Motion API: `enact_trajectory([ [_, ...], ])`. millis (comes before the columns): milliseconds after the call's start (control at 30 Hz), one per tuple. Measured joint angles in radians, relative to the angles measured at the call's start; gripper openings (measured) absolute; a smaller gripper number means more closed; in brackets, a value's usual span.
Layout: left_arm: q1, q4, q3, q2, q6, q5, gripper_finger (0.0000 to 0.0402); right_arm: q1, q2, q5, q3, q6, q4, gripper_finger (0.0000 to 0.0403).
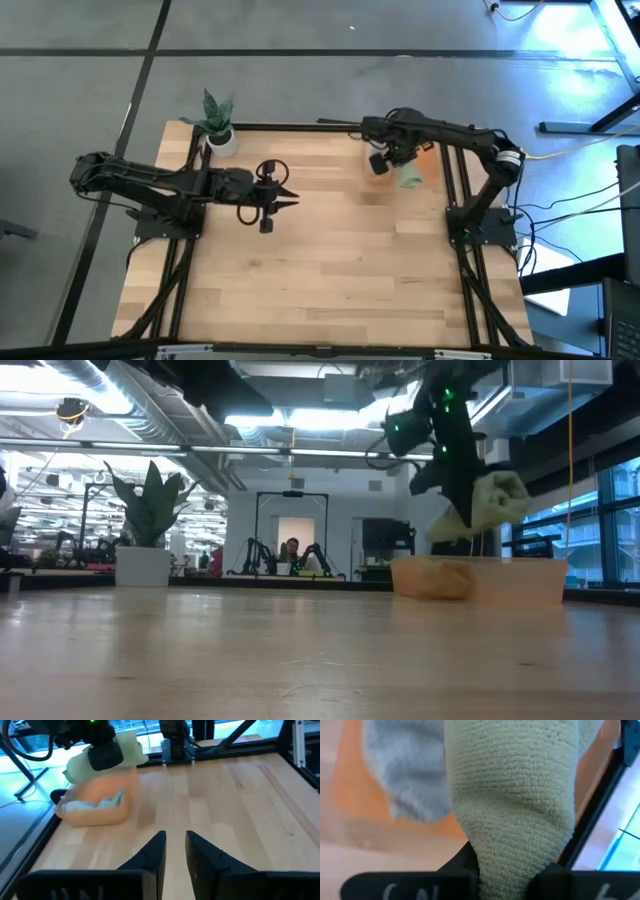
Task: Roll microfiber towels into tight, uniform cylinder then place into a basket
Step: Put the green microfiber towel into the orange bin
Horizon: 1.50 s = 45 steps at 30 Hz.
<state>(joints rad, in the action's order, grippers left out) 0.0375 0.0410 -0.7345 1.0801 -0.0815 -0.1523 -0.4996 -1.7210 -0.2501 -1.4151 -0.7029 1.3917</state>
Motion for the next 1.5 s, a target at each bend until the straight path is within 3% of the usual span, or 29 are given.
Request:
enact_trajectory([
  [233, -0.014, 0.0, 0.0, 0.0, 0.001, 0.0, 0.0064, -0.174, 0.0, 0.093, 0.063, 0.114, -0.141, 0.0045],
  [433, -0.014, 0.0, 0.0, 0.0, 0.001, -0.004, 0.0064, -0.264, 0.0, 0.089, 0.064, 0.17, -0.181, 0.0045],
  [867, -0.014, 0.0, 0.0, 0.0, 0.0, -0.037, 0.0064, -0.265, -0.147, 0.11, 0.064, 0.2, -0.287, 0.0045],
  [1067, -0.023, -0.004, 0.0, 0.0, 0.0, -0.098, 0.0064, -0.265, -0.197, 0.112, 0.064, 0.199, -0.357, 0.0045],
  [1500, -0.068, -0.008, 0.0, 0.0, 0.0, -0.102, 0.0064, -0.27, -0.225, 0.113, 0.064, 0.188, -0.329, 0.0045],
])
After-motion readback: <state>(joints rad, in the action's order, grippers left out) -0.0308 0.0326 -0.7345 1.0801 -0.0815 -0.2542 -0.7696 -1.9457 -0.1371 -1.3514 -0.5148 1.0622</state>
